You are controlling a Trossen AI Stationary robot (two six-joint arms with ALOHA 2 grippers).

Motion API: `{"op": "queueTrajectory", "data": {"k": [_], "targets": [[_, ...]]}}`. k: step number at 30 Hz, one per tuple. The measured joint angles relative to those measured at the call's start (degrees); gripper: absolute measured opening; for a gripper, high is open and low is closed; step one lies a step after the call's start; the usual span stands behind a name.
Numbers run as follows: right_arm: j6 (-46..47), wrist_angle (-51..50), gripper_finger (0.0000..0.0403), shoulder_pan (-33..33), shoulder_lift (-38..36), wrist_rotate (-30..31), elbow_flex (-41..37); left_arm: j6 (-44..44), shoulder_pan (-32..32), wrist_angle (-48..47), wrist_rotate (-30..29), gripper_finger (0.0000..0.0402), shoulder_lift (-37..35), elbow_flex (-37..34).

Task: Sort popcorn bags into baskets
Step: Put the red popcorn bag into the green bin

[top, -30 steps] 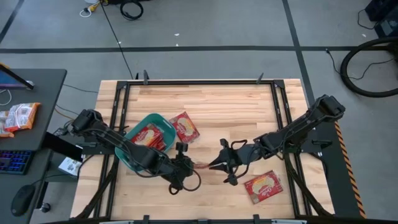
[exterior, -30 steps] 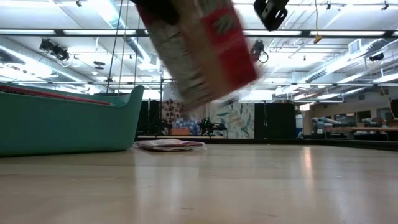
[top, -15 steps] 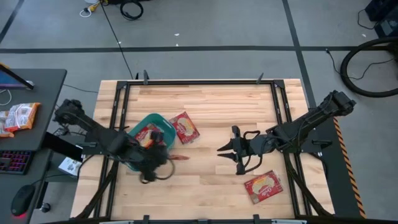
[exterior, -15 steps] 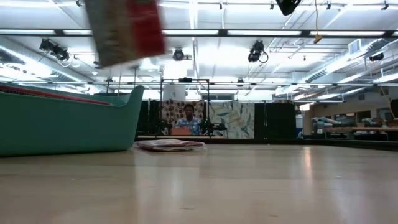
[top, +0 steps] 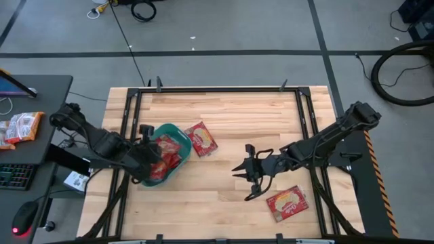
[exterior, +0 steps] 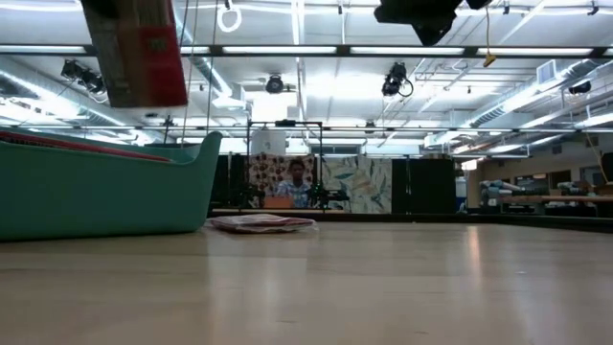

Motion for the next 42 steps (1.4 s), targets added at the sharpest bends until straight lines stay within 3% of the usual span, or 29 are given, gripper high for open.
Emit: {"op": "queueTrajectory", "data": {"k": [10,19,29,32,37,42], "targets": [[0.35,4.01,0.0084,0.00,0.43,-1.25,0.00,6.83,2.55,2.09,-2.28,0.0037,-2.01,-9.88],[0.49,4.79,0.0084,0.00,0.40,-1.25,0.00,13.26,4.98,12.82,1.10,0.0037,-12.28,-20.07],[2.44,4.75,0.0084,0.00,0.40,-1.27,0.00,12.20,4.96,10.80,8.17,0.0041,-14.46,-23.23],[3.17,4.73,0.0084,0.00,0.40,-1.28,0.00,10.18,4.95,10.25,11.07,0.0068,-14.47,-23.23],[4.31,4.66,0.0084,0.09,0.40,-1.28,0.00,5.80,4.95,6.91,13.19,0.0148,-14.47,-23.15],[5.77,3.50,0.0084,0.09,0.40,-1.30,0.00,-2.12,4.95,2.16,15.14,0.0202,-14.43,-18.34]]}}
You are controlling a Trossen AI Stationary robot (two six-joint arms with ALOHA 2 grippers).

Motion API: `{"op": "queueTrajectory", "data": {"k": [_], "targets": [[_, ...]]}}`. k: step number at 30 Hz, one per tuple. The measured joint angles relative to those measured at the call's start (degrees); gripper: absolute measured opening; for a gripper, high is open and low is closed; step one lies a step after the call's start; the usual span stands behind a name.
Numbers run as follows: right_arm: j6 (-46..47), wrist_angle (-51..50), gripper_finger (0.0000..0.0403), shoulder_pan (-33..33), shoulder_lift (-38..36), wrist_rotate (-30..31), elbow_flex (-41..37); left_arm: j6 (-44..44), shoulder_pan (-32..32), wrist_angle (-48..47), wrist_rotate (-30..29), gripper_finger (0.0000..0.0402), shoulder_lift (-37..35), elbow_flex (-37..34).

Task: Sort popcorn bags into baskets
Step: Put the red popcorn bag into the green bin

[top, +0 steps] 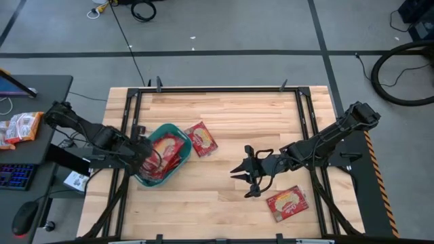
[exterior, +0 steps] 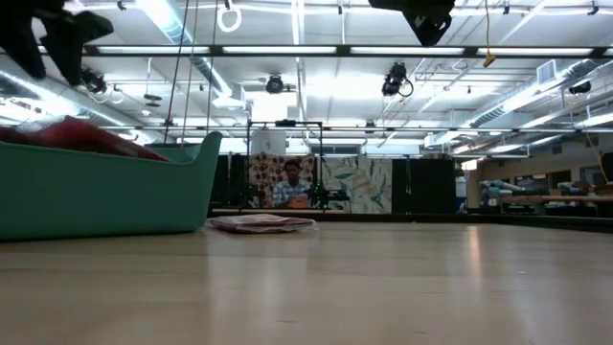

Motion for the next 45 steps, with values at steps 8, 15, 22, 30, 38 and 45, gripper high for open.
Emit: {"op": "queueTrajectory", "data": {"k": [8,15,22,30,38,45], "targets": [[0.66,-0.33,0.0084,0.00,1.09,0.00,0.00,-7.81,0.00,12.35,-0.86,0.0193,0.03,4.48],[0.84,-2.33,0.0084,0.31,1.09,0.08,0.02,-9.62,0.04,23.49,-1.52,0.0177,5.25,3.86],[3.62,-8.19,0.0084,0.15,3.02,0.41,0.04,-6.23,1.30,27.25,-6.68,0.0176,14.16,4.10],[11.66,-25.21,0.0084,4.71,5.15,-5.53,-0.02,-6.32,3.99,28.15,-1.62,0.0176,20.35,9.73],[23.92,-37.61,0.0084,12.95,8.08,-16.13,0.01,-6.21,4.55,31.06,-1.86,0.0176,20.83,11.24],[40.35,-45.10,0.0076,19.28,8.59,-23.55,0.02,-5.71,4.55,31.80,-1.96,0.0176,20.83,11.24]]}}
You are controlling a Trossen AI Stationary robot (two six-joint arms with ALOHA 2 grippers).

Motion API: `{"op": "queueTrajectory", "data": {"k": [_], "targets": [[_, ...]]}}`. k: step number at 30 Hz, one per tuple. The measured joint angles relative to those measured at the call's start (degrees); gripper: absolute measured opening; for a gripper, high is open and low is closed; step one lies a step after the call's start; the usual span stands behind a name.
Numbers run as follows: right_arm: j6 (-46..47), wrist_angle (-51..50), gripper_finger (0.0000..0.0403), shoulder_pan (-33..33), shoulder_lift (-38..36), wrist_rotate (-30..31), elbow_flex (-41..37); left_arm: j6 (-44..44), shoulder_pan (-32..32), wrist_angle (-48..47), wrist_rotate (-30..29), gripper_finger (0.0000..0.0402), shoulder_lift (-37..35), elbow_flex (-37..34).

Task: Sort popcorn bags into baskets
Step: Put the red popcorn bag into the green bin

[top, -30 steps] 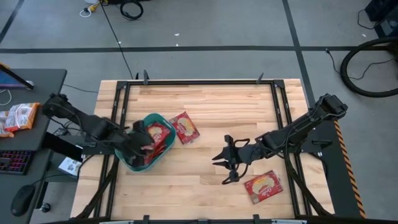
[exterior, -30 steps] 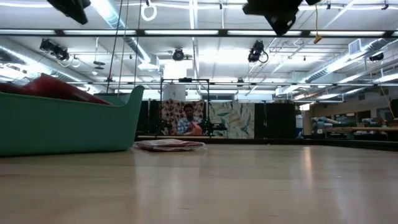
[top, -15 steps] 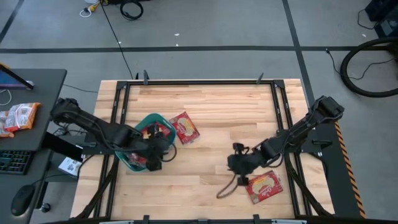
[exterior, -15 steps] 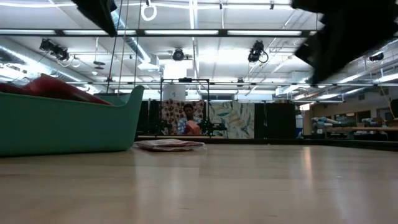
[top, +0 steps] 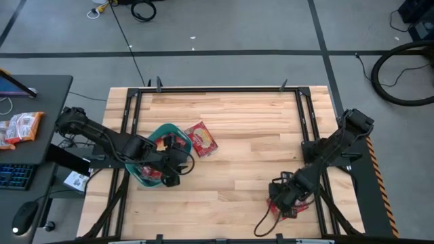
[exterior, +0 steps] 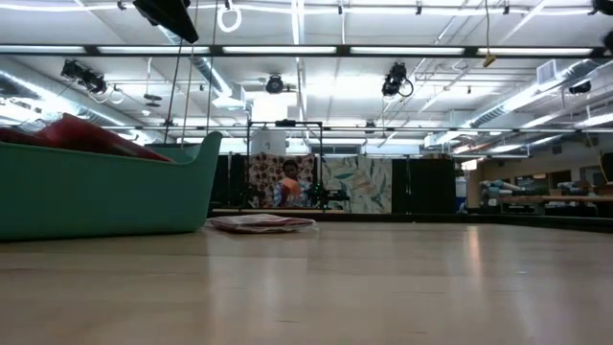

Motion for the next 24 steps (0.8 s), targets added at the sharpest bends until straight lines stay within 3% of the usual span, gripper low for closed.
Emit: {"op": "queueTrajectory", "data": {"k": [11,19,24], "targets": [[20.70,-5.01,0.0071,8.21,0.00,-7.74,-0.50,2.51,0.00,0.94,-0.02,0.0176,0.00,-0.02],[24.04,-3.94,0.0071,11.30,1.39,-4.46,-0.50,2.49,0.00,0.93,-0.02,0.0176,0.00,-0.02],[20.67,-4.16,0.0071,12.22,6.28,-7.90,-0.15,2.49,0.00,0.96,-0.01,0.0176,0.00,-0.04]]}}
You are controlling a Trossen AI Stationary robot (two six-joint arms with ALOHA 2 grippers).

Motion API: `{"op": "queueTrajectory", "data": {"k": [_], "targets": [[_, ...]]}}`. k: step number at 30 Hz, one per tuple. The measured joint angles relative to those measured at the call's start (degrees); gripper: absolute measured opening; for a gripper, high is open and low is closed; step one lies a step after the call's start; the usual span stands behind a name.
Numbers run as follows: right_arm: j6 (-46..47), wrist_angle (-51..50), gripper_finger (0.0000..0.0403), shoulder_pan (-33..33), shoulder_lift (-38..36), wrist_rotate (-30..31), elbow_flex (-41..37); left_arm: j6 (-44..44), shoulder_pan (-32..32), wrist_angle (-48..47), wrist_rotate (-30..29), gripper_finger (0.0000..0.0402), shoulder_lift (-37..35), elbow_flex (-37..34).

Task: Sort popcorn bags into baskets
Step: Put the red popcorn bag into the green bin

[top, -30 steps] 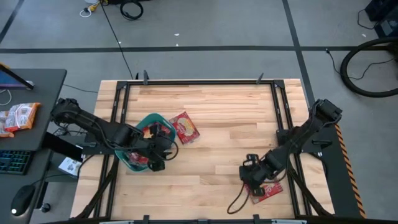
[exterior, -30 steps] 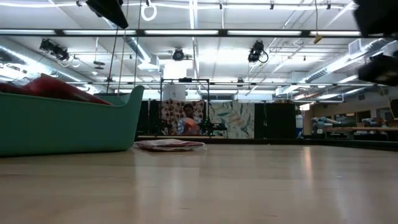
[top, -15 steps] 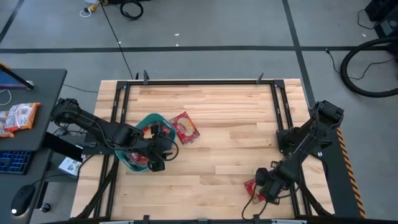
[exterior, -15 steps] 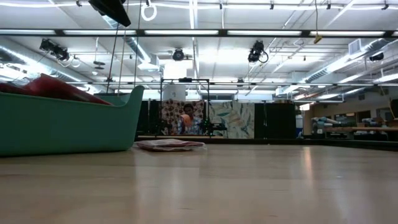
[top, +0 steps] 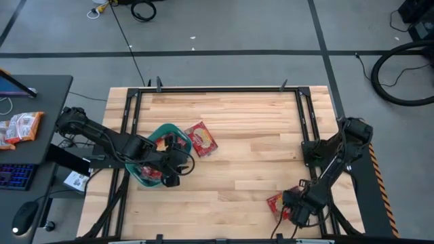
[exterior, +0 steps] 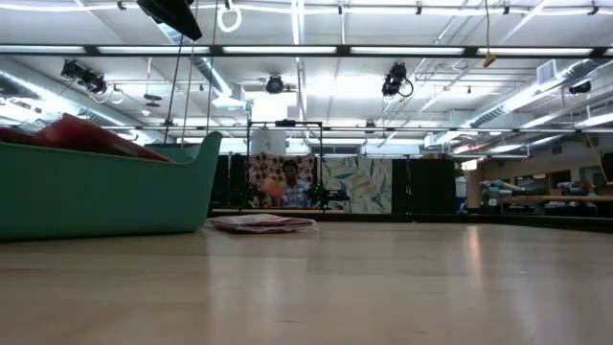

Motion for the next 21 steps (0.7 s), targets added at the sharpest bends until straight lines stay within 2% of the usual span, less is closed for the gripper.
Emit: {"op": "queueTrajectory", "data": {"k": [2,7,15,17,21], "targets": [[-2.60,-0.46,0.0071,0.08,1.76,0.43,1.81,0.00,0.00,0.00,0.00,0.0176,0.00,0.00],[-10.06,-4.88,0.0070,2.51,6.61,11.53,9.84,0.02,0.00,0.07,-0.36,0.0176,0.00,-0.01],[-14.78,-14.94,0.0070,4.45,17.78,23.07,24.10,0.51,0.00,0.05,-1.09,0.0176,0.00,-0.01],[-16.70,-15.08,0.0071,4.57,20.46,24.75,27.14,0.68,0.00,0.05,-1.11,0.0176,0.00,-0.02],[-15.84,-19.03,0.0081,4.62,24.01,24.42,31.77,1.91,0.00,0.06,-1.15,0.0176,0.00,-0.02]]}}
